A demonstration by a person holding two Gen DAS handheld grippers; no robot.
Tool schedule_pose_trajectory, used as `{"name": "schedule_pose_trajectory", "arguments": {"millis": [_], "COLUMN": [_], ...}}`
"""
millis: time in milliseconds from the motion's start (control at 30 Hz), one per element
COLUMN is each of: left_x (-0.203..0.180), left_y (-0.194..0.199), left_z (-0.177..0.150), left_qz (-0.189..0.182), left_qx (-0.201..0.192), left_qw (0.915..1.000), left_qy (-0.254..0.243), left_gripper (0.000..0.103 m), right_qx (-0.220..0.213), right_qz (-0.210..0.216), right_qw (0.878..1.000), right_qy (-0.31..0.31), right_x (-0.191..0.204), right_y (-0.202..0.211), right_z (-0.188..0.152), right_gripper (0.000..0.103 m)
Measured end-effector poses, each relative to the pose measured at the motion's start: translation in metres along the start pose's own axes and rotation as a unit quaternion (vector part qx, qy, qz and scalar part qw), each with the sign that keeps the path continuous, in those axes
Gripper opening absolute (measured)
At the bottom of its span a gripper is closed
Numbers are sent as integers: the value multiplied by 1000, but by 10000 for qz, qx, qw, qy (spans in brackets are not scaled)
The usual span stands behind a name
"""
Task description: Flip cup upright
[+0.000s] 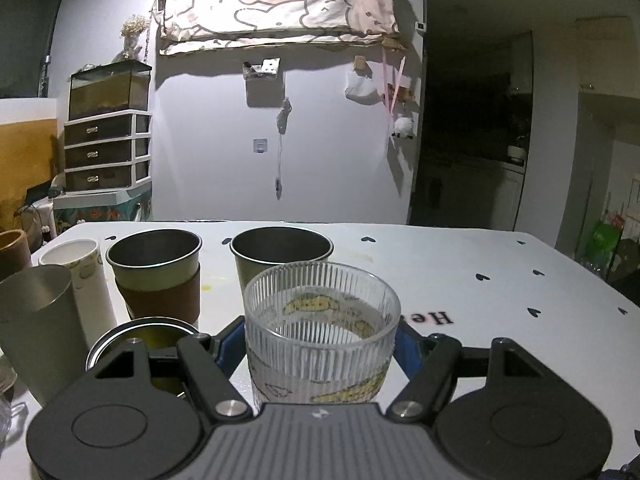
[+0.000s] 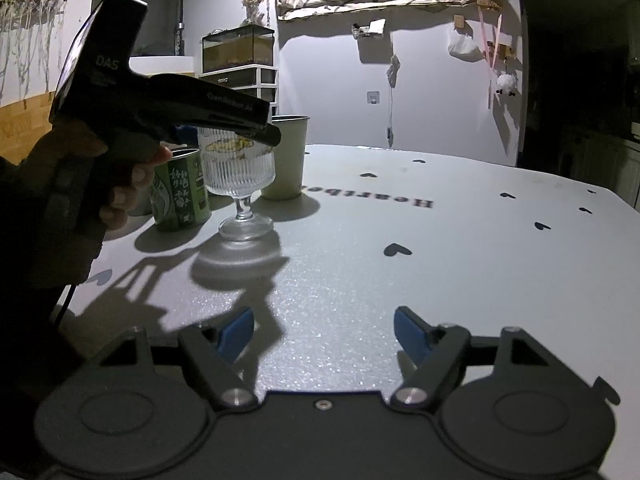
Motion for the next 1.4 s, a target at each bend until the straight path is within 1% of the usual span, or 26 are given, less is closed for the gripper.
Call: {"name": "schedule_pose_trajectory", "arguments": {"millis": [67,100,133,167,200,367,500,667,767,833,900,1033,1200,1400], "left_x": [1,2,3,5,7,9,16,29,37,41,44,50,52,50], "left_y": [0,-1,0,1,5,29,54,86,103,112,119,128,135,142], "left_z": [-1,-1,-1,0,1,10,14,12,9,5,1,-17,-37,-50], "left_qz": [-17,-43,-35,23,72,-28,40,108,248,360,419,515,587,574], "left_qx": [18,37,54,46,5,-199,-312,-338,-341,-331,-323,-183,62,224], "left_qw": [10000,9999,9999,9998,9998,9995,9993,9990,9988,9986,9985,9983,9981,9979], "left_qy": [58,94,132,168,193,231,199,276,245,209,171,206,196,194], "left_gripper": [75,77,81,89,93,93,100,101,101,103,103,103,103,103], "right_qx": [-12,-20,-30,-44,-61,-251,-545,-856,-961,-990,-1021,-959,-877,-817], "right_qz": [-4,-10,-25,-47,-68,-52,-29,-30,-18,-42,-106,-231,-367,-536], "right_qw": [10000,10000,10000,9999,9999,9992,9982,9963,9953,9949,9945,9949,9953,9949], "right_qy": [-18,-36,-65,-98,-140,-321,-247,-121,-140,-176,-190,-187,-200,-235], "right_x": [-1,-2,-4,-5,-6,-8,-2,7,12,14,15,16,16,13], "right_y": [0,0,0,0,1,6,17,30,36,39,41,42,41,41], "right_z": [1,2,3,4,6,28,51,75,84,86,88,84,79,73], "right_gripper": [78,78,78,78,78,78,79,81,83,90,93,97,98,103]}}
Point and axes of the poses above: each gripper's, at about its wrist camera, not at the fingertips, and y roughly against the way its jaws point, x to its left, z to its top, the point moved 10 cm from there along -y, roughly the way its jaws point, and after that the axes turned 10 degrees about -y, right-handed, at the moved point
